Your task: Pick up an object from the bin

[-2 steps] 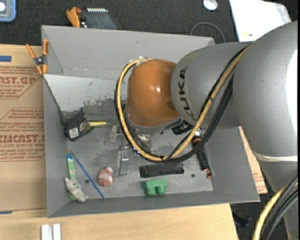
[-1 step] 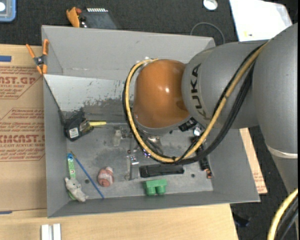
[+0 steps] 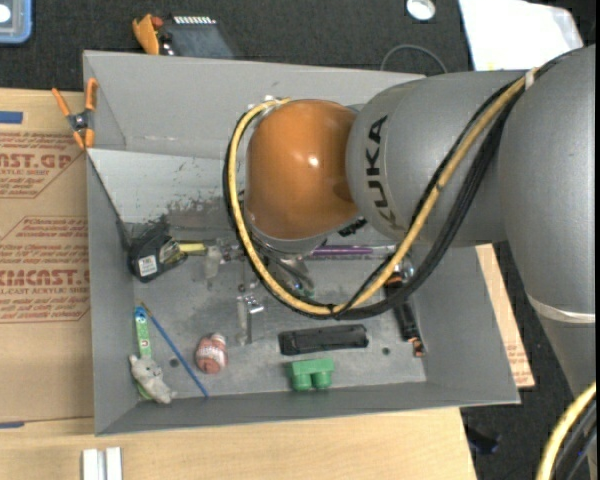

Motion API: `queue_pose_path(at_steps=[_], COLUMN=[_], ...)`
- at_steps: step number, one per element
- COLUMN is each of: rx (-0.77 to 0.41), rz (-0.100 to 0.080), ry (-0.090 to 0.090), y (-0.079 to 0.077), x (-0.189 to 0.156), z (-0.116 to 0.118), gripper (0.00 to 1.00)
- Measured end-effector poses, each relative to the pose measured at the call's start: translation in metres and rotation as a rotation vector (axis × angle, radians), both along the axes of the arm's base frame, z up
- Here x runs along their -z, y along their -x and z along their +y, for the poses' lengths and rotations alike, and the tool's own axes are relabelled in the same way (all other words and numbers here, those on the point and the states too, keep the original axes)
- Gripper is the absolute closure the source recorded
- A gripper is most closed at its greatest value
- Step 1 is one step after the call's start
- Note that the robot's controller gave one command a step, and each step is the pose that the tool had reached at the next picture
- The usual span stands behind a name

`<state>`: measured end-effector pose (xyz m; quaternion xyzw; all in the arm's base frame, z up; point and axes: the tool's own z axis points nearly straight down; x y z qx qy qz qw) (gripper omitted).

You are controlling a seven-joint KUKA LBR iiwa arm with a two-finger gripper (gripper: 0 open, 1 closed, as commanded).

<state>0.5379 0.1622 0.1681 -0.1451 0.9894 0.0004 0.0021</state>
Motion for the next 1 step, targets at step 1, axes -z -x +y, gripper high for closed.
queue_pose_path(at_steps=[1], rx=[-0.061], rz=[0.004], ry=[-0.004], y=[0.0059], x=[0.0347], z=[0.0051], gripper=[0.00])
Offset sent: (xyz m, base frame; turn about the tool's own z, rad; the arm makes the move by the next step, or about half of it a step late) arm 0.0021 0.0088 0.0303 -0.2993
